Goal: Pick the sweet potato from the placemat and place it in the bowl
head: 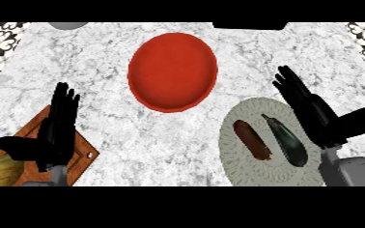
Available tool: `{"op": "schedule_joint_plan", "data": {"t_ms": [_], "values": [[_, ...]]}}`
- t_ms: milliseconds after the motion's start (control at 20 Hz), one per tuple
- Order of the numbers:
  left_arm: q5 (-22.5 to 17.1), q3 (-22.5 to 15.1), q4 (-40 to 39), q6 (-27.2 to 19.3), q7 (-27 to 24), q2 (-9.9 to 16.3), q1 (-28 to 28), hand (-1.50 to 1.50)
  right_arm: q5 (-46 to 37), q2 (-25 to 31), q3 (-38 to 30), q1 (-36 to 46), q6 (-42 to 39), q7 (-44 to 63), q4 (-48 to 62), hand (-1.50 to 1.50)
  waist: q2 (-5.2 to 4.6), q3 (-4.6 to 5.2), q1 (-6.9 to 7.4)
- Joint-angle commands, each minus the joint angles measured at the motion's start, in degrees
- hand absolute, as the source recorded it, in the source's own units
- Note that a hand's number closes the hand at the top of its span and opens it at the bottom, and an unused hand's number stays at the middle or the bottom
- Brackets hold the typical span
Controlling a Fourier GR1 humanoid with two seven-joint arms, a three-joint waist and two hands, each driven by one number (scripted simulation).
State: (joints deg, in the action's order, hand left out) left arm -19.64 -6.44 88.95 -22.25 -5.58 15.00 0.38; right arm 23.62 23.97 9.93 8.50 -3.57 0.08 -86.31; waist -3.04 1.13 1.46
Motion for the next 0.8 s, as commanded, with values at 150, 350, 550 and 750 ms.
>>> {"op": "schedule_joint_plan", "data": {"t_ms": [150, 350, 550, 750], "values": [[2.8, 1.0, 1.0, 2.5, 0.2, 5.8, -6.7, 0.0, -10.6, -2.3, 23.6, 4.3, -14.5, -0.3, -7.1, -1.5, 3.1, -1.04, 2.16], [3.5, 0.8, 0.5, 4.4, 0.2, 8.1, -7.2, 0.0, -30.5, 4.4, 26.2, 14.2, -11.6, -5.5, -14.6, -1.5, 6.02, -0.85, -0.05], [1.6, 5.0, -1.1, 6.6, 0.0, 11.4, -8.8, 0.0, -45.0, 3.0, 35.9, 6.8, -3.8, -16.4, -18.9, -1.5, 4.1, -1.22, -2.79], [1.1, 5.8, -0.2, 7.5, 0.0, 11.7, -7.3, 0.0, -58.7, 8.5, 43.3, -0.8, 3.3, -20.0, -22.6, -1.5, 3.73, -1.18, -2.73]]}}
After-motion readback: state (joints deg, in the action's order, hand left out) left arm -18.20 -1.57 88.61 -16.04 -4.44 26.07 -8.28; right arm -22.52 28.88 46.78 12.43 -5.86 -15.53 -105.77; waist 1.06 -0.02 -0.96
